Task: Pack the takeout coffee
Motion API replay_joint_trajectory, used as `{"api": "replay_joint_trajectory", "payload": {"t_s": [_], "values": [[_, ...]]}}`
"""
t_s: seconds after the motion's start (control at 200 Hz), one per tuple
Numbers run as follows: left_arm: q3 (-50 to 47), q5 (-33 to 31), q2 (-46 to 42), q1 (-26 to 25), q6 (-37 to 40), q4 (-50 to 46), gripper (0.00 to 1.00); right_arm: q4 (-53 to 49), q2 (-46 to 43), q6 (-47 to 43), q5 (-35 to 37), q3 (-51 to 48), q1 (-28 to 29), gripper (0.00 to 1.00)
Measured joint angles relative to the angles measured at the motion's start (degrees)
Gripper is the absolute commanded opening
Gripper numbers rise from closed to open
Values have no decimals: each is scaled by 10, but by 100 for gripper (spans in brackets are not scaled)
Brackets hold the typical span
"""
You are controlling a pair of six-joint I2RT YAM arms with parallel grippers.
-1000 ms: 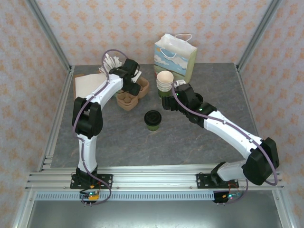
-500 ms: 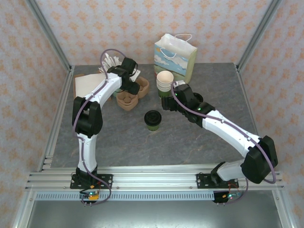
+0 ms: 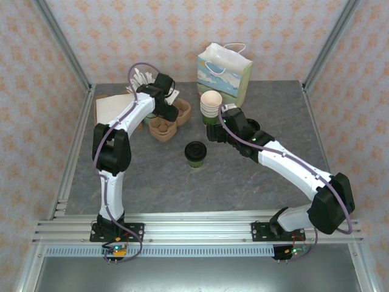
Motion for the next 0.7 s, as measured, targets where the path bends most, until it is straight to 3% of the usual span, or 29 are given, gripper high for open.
{"api": "replay_joint_trajectory", "payload": {"t_s": [0.701], "values": [[39, 25, 39, 2, 1, -14, 48, -3, 12, 7, -4, 0, 0, 82]]}}
